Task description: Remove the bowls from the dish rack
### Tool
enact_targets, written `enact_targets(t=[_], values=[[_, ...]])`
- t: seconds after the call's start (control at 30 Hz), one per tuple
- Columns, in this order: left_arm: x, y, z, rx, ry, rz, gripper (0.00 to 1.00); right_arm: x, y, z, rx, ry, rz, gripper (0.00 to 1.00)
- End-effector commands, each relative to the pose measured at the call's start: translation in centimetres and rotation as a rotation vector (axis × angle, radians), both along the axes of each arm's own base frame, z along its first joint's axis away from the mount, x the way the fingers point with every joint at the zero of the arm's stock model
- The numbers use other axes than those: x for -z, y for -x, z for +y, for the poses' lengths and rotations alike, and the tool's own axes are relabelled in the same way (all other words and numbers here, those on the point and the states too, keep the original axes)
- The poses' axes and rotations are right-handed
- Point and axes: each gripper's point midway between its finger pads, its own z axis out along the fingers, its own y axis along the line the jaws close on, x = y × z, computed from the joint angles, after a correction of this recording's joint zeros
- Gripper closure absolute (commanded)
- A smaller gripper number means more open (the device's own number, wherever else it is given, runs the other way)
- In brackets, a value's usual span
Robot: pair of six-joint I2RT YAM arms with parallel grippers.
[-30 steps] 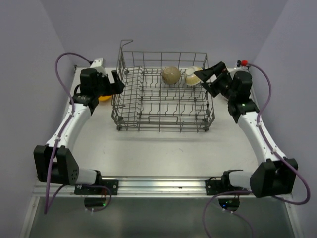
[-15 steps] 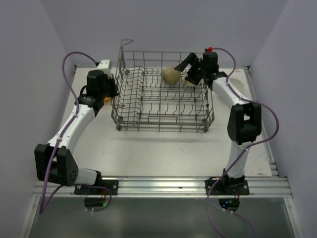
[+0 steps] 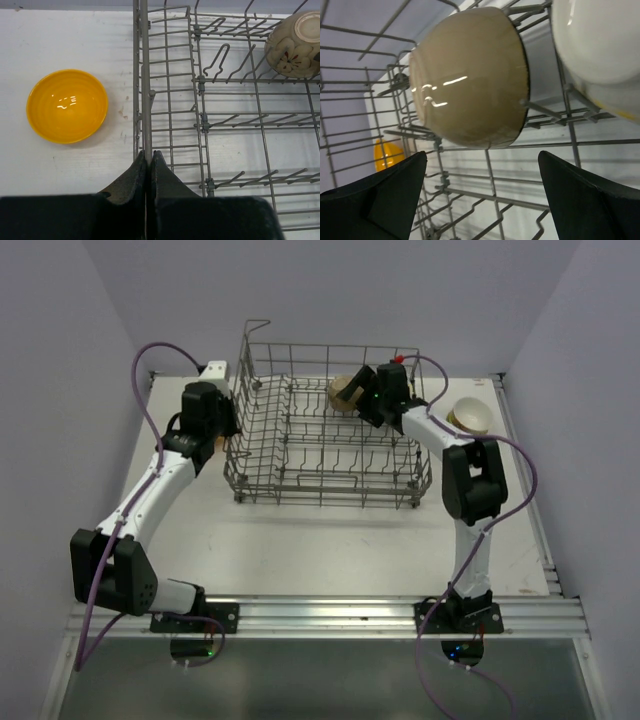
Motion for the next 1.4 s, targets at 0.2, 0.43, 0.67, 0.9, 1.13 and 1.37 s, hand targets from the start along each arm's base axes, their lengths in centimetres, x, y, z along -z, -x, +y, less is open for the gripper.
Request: enact_targets(t=[0.2,0.43,0.67,0.9,1.13,1.37], values=[[1.4,0.7,-3.4,0.141,-0.013,0.043,1.00,0.4,-2.7,1.0,0.126,0.001,-0.085,0.01],[1.7,0.6,-3.6,0.151,-0.017,0.047,1.00,-0.9,-3.6,1.3,0.175,-0.102,-0.261,0.01],[2.1,0.7,-4.0,0.167,-0.028,0.054,1.00,-3.0,-3.6,0.8,0.213,-0.188,-0.405,0.01],[2.4,0.8,-4.3,0.180,-0.036,0.060,1.00,-4.2,-3.7,0.4,0.222,-0.230,-0.517,0.01],[2.6,0.7,-4.4,0.182,-0.039,0.066,1.00,-5.2,-3.9,1.0,0.197,-0.305,-0.594,0.01],[2.8,0.7,-4.6,0.188,-0.043,0.071,1.00,-5.1,-4.3,2.0,0.129,-0.466,-0.635,0.09]])
